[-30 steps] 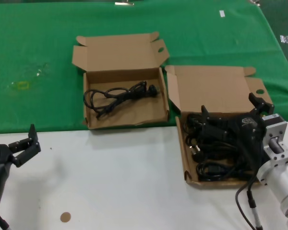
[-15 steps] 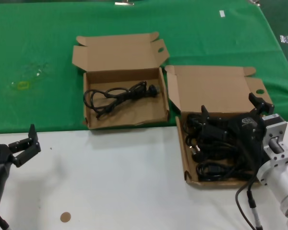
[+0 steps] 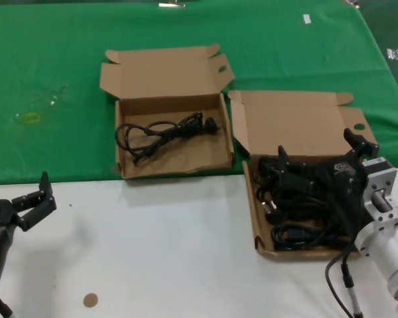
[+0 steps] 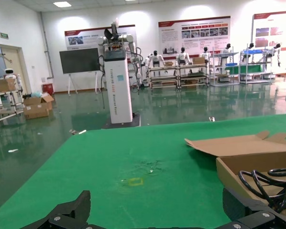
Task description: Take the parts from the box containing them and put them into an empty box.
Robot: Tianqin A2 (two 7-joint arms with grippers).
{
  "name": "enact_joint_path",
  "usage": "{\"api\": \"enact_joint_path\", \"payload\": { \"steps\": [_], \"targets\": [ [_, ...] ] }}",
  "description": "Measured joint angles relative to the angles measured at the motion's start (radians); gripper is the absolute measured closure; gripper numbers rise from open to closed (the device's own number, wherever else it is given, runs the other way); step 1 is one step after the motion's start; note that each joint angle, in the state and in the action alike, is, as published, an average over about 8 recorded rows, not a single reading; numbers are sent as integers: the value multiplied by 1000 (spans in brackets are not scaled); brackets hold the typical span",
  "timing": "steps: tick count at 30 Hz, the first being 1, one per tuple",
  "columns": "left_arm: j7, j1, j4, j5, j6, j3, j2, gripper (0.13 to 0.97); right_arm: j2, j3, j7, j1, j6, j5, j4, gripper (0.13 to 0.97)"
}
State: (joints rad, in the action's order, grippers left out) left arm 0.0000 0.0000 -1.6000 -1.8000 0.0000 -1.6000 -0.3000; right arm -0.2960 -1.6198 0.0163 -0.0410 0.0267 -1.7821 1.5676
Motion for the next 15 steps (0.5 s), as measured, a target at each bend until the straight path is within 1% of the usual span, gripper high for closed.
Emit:
{"api": "enact_joint_path", "payload": {
  "steps": [15],
  "targets": [
    [0, 0, 0, 0, 0, 0, 0, 132, 0, 0, 0, 0, 0, 0, 0, 129]
  ]
}}
